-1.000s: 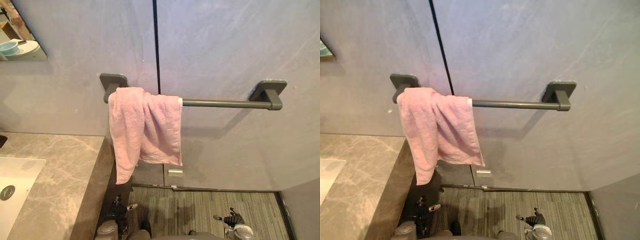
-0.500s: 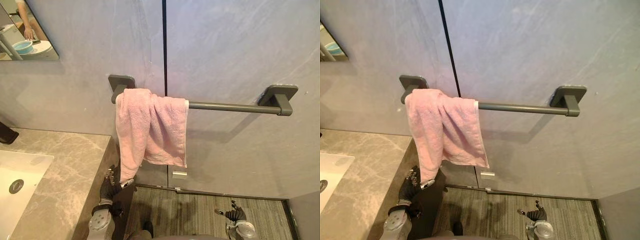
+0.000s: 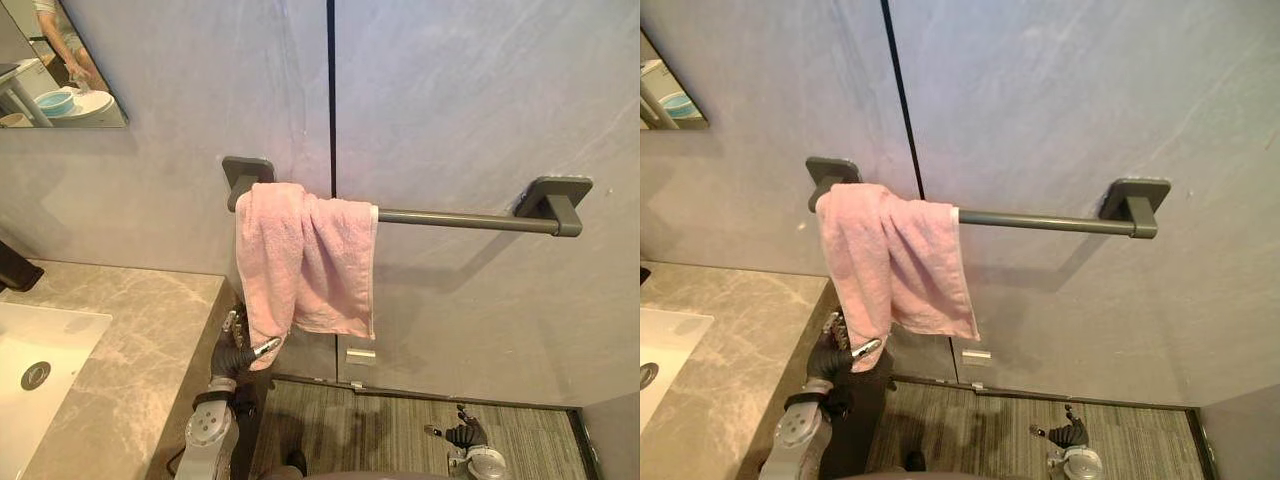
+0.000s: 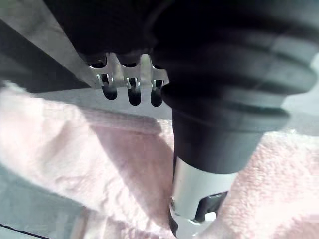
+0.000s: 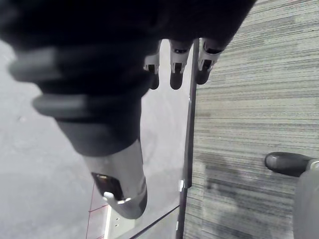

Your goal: Organize washtable

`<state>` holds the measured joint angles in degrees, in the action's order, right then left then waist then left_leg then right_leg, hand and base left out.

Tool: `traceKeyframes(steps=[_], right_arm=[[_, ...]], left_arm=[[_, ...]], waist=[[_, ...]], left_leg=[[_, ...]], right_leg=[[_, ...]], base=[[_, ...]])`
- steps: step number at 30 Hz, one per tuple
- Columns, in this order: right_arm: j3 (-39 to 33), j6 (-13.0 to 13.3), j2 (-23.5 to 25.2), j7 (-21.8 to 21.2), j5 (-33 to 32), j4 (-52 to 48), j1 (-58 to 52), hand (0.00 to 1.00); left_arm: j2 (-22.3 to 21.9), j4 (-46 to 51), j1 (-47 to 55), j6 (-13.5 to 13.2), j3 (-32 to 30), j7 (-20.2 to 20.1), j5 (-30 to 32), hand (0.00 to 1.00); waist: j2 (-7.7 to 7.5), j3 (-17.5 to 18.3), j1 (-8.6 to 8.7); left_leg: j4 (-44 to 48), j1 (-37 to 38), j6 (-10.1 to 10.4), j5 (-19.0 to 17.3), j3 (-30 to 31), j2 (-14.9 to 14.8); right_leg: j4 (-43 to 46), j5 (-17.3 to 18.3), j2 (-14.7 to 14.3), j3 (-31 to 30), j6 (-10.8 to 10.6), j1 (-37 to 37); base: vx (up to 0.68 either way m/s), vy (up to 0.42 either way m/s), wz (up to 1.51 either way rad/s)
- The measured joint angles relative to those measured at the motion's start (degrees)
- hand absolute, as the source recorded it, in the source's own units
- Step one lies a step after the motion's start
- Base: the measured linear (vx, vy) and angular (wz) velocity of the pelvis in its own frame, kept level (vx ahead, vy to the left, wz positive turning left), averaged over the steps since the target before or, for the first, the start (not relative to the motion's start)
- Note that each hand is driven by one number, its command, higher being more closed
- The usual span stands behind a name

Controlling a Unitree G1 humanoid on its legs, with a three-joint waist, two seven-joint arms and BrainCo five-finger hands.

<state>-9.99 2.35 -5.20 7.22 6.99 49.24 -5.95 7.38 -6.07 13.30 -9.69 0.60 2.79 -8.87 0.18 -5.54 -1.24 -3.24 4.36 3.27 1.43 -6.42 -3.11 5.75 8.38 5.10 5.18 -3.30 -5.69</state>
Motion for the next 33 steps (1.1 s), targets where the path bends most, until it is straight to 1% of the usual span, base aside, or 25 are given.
traceKeyframes(steps=[1,3,5,7,14,18,19,22,23,28,30,33], right_arm=[[0.2,0.0,0.0,0.0,0.1,0.0,0.1,0.00],[1.2,0.0,-0.5,0.0,0.4,0.0,0.5,0.00],[1.6,0.0,-1.0,0.1,0.4,1.1,0.6,0.00],[1.6,-0.1,-1.1,0.0,0.4,1.7,0.5,0.00],[1.8,-0.1,-1.8,0.0,0.4,1.7,1.1,0.00],[2.0,-0.1,-2.2,0.0,0.4,1.7,1.9,0.00],[2.0,-0.1,-2.2,0.0,0.4,1.7,1.9,0.00],[2.1,-0.1,-2.2,-0.1,0.4,1.7,2.3,0.00],[2.1,-0.1,-2.2,-0.1,0.4,1.7,2.3,0.00],[2.4,-0.2,-2.2,-0.1,0.4,1.6,2.5,0.00],[3.3,-0.2,-2.4,-0.1,0.4,0.7,2.7,0.00],[3.3,-0.4,-2.5,0.0,0.3,-2.6,2.7,0.00]], left_arm=[[0.3,0.1,-0.2,-0.3,0.0,0.0,0.0,0.00],[1.0,0.1,-1.7,-0.7,0.0,0.2,0.6,0.00],[1.2,0.0,-2.1,-0.7,0.0,1.2,0.6,0.00],[2.6,0.0,-2.2,-0.7,0.5,1.2,0.6,0.00],[4.8,-0.8,-3.6,-0.7,0.6,2.4,0.8,0.00],[5.4,-1.6,-3.9,-0.7,1.2,2.6,2.3,0.00],[5.4,-1.9,-4.1,-0.7,1.3,2.6,2.3,1.00],[5.9,-3.3,-5.6,-0.7,1.5,2.6,2.3,1.00],[6.7,-3.8,-6.1,-0.7,2.0,2.5,2.3,1.00],[7.1,-4.7,-9.5,-0.7,3.3,2.3,2.3,1.00],[7.1,-4.9,-10.7,-0.7,3.4,2.3,2.2,1.00],[7.1,-4.9,-11.2,-0.7,3.2,2.3,2.2,1.00]], waist=[[0.00,0.0,0.35],[0.01,0.0,0.51],[0.01,0.0,0.52],[0.02,0.0,0.62],[0.05,0.1,0.84],[0.05,0.1,1.26],[0.05,0.1,1.28],[0.10,0.1,1.32],[0.01,0.2,1.47],[-0.54,0.5,2.47],[-0.74,0.7,3.54],[-0.70,0.7,3.58]], left_leg=[[0.0,0.1,0.0,0.0,-0.1,0.0],[-0.4,0.5,0.0,0.0,-0.6,0.0],[-0.5,0.6,0.0,0.0,-0.8,0.0],[-0.6,0.6,0.0,0.0,-1.1,0.0],[-0.8,0.6,-0.1,0.0,-1.8,0.1],[-1.0,0.6,-0.4,0.3,-2.2,0.2],[-1.0,0.6,-0.4,0.3,-2.3,0.2],[-2.1,0.6,-0.7,1.2,-2.5,0.2],[-2.1,0.5,-0.7,1.2,-2.7,0.3],[-2.1,0.8,-0.7,1.3,-3.3,0.3],[-2.1,0.8,-0.7,1.3,-3.4,0.3],[-2.2,0.8,-0.7,1.2,-4.1,0.3]], right_leg=[[0.0,0.0,0.0,-0.1,0.0,0.0],[0.0,0.0,0.0,-0.6,0.0,0.0],[0.0,0.0,0.0,-0.9,0.0,0.1],[0.0,-0.1,0.0,-1.2,0.1,0.4],[-0.2,-0.6,0.0,-2.1,0.5,0.8],[-1.2,-1.4,0.0,-2.4,0.4,0.7],[-1.3,-1.5,0.0,-2.5,0.4,0.7],[-2.4,-2.6,-0.1,-2.8,0.3,0.8],[-2.6,-2.9,-0.1,-3.1,0.2,0.8],[-3.1,-3.3,0.0,-4.0,-0.2,1.0],[-3.1,-3.3,0.0,-4.2,-0.2,1.0],[-3.7,-3.7,-0.1,-5.1,-0.3,1.2]], base=[[0.00,-0.001,-0.08],[0.00,0.002,-0.10],[-0.01,0.002,-0.08],[-0.01,-0.001,-0.08],[-0.01,0.003,-0.06],[-0.02,0.002,-0.04],[-0.04,0.004,-0.05],[-0.06,0.007,-0.06],[-0.07,0.009,-0.09],[-0.05,0.004,-0.09],[-0.02,-0.007,-0.05],[0.00,-0.004,-0.15]])
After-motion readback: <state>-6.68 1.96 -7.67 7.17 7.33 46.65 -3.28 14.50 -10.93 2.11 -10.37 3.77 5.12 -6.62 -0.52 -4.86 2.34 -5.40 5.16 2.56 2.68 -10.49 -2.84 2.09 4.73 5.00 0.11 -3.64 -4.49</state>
